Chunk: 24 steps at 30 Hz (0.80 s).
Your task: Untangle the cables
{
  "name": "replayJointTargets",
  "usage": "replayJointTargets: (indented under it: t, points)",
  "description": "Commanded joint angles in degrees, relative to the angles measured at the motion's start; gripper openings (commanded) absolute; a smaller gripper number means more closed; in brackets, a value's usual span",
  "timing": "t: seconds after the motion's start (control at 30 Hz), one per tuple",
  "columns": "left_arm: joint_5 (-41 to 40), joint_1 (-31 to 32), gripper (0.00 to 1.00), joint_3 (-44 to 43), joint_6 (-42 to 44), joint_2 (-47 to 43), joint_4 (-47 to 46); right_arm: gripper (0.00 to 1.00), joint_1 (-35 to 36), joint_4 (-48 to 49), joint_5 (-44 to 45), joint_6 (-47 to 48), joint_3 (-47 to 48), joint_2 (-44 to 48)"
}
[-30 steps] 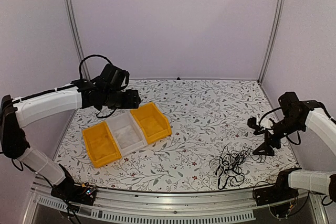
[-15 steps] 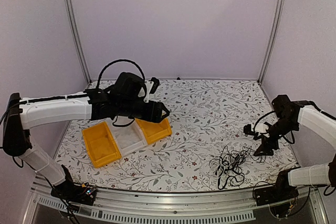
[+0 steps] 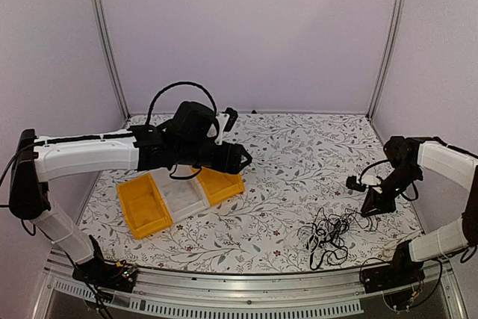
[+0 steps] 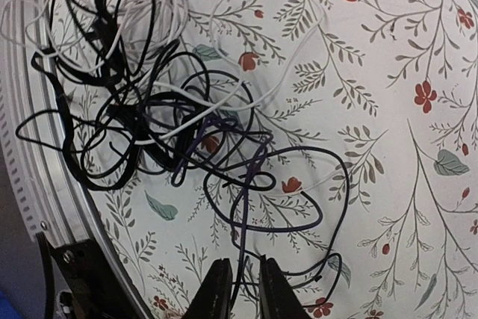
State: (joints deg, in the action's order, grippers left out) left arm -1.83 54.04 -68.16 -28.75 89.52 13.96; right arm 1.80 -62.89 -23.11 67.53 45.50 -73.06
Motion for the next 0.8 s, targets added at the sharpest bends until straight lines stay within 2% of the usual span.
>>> replayJointTargets:
  t: [0.0,0.1,0.23,0.43,0.6,0.77]
  points:
    - [-0.64,0.89,0.70,-2.86,0.93,2.04,-1.89,0.11,-0.16,-1.38,-5.39,-2.93,3.11,-3.52]
    - [-0.27,0.96,0.70,-4.68,2.56,3.26,-2.01,0.00,-0.14,-2.98,-7.79,-4.21,5.07,-3.86]
    - [0.91,1.07,0.70,-7.17,4.30,4.45,-3.01,0.00,1.29,-7.74,-10.07,-5.01,10.95,-2.33]
    - [4.63,2.43,0.71,-8.04,8.70,4.70,-10.44,0.00,7.70,-15.41,-15.32,-9.11,26.70,-1.96]
    - [8.07,4.93,0.72,-8.59,16.35,4.78,-17.18,0.00,14.45,-15.54,-16.40,-14.66,39.01,-4.57]
    - [11.28,6.67,0.70,-13.14,19.68,6.76,-18.17,0.00,15.48,-15.51,-22.22,-18.79,50.77,-8.38]
